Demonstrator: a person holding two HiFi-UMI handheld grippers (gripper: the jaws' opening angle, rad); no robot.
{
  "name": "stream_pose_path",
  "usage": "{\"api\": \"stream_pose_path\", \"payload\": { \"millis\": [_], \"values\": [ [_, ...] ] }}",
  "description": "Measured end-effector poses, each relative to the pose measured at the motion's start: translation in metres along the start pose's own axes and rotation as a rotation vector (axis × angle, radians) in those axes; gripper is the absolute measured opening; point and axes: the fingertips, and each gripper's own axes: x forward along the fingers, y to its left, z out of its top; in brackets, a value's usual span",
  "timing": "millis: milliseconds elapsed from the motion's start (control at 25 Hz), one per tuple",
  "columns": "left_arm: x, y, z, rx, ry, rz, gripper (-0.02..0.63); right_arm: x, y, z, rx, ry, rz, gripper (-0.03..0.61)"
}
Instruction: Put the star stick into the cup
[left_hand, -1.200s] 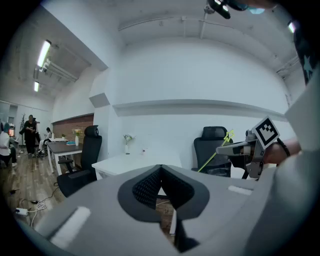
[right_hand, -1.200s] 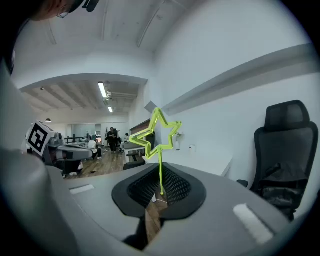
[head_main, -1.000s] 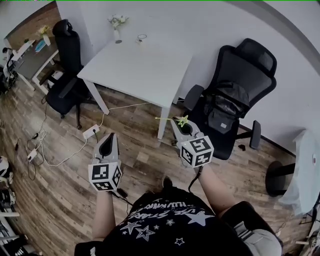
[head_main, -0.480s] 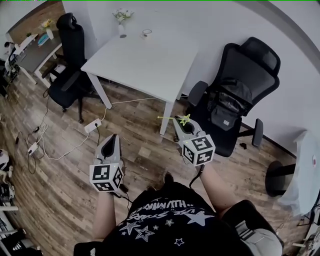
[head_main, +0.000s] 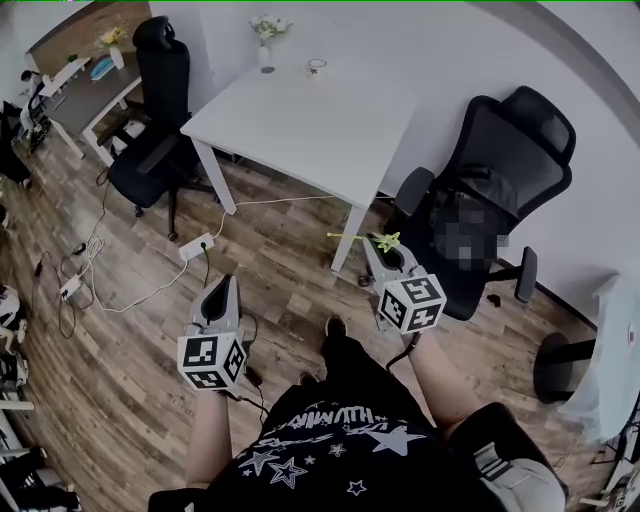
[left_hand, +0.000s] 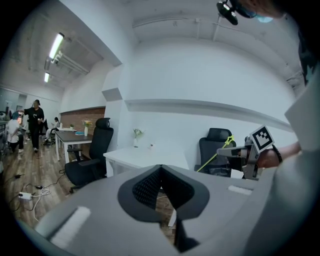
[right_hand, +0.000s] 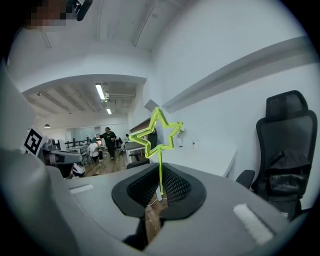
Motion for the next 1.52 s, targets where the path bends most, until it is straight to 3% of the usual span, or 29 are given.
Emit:
{"api": "stream_pose_path", "payload": {
  "millis": [360,640,1120,1520],
  "values": [
    [0.051,0.023,0.001,0.021,0.013,0.029,0.003,0.067,-0.044,0.003,0.031,-0.003,-0.008,0.034],
    [0.144,0.052,0.019,0.007,0.033,0.073,0.003,0.162,-0.103,0.024,0.063,-0.012,0.002,0.034],
    [0.298,0.057,0.052,-0.004,0.060,0.084,0.003,0.290,-0.196,0.068,0.100,-0.016,0.043,0.034],
    [0.348,0.066,0.066,-0.027,0.052,0.093,0.003,0.337,-0.227,0.086,0.104,-0.025,0.045,0.034]
  ]
}}
